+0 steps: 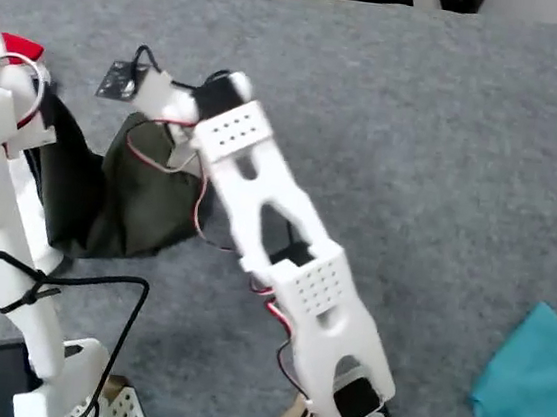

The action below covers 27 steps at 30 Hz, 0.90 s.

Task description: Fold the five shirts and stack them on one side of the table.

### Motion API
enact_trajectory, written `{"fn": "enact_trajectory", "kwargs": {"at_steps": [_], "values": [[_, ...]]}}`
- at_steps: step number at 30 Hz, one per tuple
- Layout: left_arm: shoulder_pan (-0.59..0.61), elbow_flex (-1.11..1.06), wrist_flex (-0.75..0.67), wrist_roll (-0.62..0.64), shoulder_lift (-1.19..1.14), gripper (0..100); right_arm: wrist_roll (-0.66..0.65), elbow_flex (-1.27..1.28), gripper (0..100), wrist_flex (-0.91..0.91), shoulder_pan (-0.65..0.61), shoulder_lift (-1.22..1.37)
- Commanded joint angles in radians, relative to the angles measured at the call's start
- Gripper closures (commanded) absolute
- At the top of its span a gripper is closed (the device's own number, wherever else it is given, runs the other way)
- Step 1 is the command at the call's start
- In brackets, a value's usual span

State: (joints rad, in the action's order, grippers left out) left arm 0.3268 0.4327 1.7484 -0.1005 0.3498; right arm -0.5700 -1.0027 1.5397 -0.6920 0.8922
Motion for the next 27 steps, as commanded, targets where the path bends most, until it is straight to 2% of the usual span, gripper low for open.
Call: {"fn": "enact_trajectory", "kwargs": {"at_steps": [1,5,10,20,27], "values": [[0.014,0.002,-0.006,-0.005,0.025,98,0.101,-0.008,72.1,-0.094,-0.024,0.047],[0.052,0.009,-0.006,-0.005,0.025,98,0.160,-0.008,87.0,-0.129,-0.021,0.116],[0.106,0.011,-0.014,-0.005,0.025,98,0.166,-0.012,99.8,-0.112,0.024,0.157],[0.253,0.006,-0.103,-0.031,0.019,98,0.178,-0.286,99.5,0.078,0.216,0.134],[0.279,-0.006,-0.103,-0.092,0.015,98,0.158,-0.473,99.5,0.250,0.367,0.128]]}}
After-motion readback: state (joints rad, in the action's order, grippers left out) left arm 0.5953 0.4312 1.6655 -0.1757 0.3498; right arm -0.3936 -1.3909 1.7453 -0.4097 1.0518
